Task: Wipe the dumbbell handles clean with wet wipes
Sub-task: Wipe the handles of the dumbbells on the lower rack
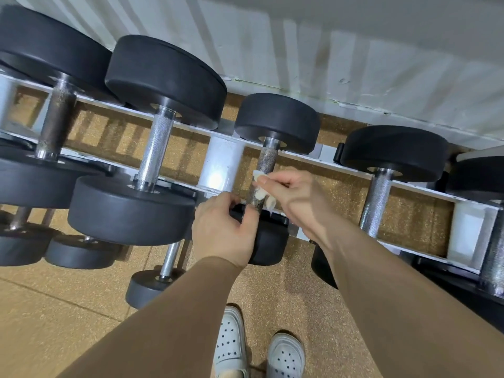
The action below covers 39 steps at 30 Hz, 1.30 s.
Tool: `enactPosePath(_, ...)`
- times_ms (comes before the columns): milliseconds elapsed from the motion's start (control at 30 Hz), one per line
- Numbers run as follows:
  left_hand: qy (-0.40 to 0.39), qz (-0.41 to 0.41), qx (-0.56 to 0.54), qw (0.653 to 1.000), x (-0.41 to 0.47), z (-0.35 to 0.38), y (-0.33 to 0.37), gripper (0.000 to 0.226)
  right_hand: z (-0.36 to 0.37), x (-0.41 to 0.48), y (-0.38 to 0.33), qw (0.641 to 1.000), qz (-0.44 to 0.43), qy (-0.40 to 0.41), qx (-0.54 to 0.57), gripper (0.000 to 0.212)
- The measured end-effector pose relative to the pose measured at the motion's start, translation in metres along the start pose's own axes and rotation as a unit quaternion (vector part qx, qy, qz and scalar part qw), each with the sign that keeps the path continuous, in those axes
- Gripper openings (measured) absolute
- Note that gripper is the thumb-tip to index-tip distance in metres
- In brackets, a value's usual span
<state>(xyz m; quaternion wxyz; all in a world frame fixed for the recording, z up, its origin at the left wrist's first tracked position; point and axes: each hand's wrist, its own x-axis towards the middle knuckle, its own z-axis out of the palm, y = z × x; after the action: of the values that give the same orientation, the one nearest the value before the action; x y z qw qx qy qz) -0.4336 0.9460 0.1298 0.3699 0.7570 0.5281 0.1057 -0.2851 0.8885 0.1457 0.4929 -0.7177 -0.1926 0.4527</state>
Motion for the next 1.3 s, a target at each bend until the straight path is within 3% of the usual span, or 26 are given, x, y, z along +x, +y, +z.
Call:
enactPosePath(67, 0.002, 0.002, 0.001, 1.0, 0.0, 0.0, 0.0, 0.045, 0.006, 0.011, 0.001, 0.999, -0.026, 0.028, 0.013, 0.009)
enactPosePath(100, 0.003, 0.003, 0.001, 1.0, 0.0, 0.0, 0.0, 0.045, 0.008, 0.017, 0.003, 0.998, -0.036, 0.054, 0.004, 0.017)
enactPosePath(200, 0.003, 0.001, -0.001, 1.0, 0.0, 0.0, 0.0, 0.045, 0.012, 0.03, 0.013, 0.98, -0.089, 0.154, -0.083, 0.029)
enactPosePath(267, 0.001, 0.002, -0.001, 1.0, 0.0, 0.0, 0.0, 0.045, 0.013, 0.031, 0.018, 0.964, -0.137, 0.187, -0.128, 0.025)
enactPosePath(367, 0.002, 0.007, 0.0, 1.0, 0.001, 0.0, -0.001, 0.042, 0.014, 0.025, 0.024, 0.95, -0.202, 0.169, -0.17, 0.011)
enactPosePath(533, 0.005, 0.02, -0.011, 1.0, 0.002, 0.001, -0.004, 0.037, 0.007, 0.005, 0.04, 0.939, -0.215, 0.053, -0.263, 0.035)
enactPosePath(800, -0.002, 0.017, -0.003, 1.0, 0.003, 0.001, -0.005, 0.036, 0.006, 0.03, 0.017, 0.907, -0.271, 0.127, -0.296, 0.013)
enactPosePath(1000, -0.002, 0.022, -0.01, 1.0, 0.003, 0.001, -0.004, 0.035, 0.006, 0.0, 0.028, 0.922, -0.232, 0.058, -0.303, 0.021)
enactPosePath(1133, 0.0, 0.025, -0.009, 1.0, 0.003, 0.001, -0.003, 0.036, 0.009, 0.01, 0.026, 0.928, -0.229, 0.064, -0.287, 0.016)
enactPosePath(1300, -0.003, 0.023, -0.005, 1.0, 0.003, 0.001, -0.003, 0.038, 0.011, 0.034, 0.018, 0.865, -0.315, 0.042, -0.388, 0.014)
